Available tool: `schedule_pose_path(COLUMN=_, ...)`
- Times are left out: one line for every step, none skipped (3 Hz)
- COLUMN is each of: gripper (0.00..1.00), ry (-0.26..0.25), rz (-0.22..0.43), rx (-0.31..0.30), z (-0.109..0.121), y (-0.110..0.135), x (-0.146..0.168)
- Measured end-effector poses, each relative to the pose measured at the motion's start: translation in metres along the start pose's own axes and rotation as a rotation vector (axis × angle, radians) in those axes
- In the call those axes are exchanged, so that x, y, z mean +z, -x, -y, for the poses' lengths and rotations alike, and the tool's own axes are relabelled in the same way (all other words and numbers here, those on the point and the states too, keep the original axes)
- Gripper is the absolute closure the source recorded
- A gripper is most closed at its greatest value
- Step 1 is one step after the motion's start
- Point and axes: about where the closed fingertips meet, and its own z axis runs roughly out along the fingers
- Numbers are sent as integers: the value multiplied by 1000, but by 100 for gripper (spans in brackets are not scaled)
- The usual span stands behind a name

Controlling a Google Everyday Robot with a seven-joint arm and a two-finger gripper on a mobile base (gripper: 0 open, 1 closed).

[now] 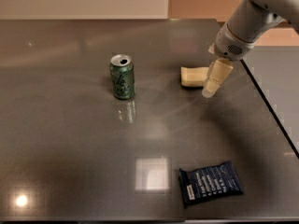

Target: Move sponge near green can

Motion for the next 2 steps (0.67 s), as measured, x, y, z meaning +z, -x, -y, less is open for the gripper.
schedule_pose_path(gripper=0, ry=19, rz=-17, rx=14, z=9, y=-4, x=17)
schedule_pose_path(gripper=0, ry=32, rz=-31, rx=23, z=12, y=-7, x=28)
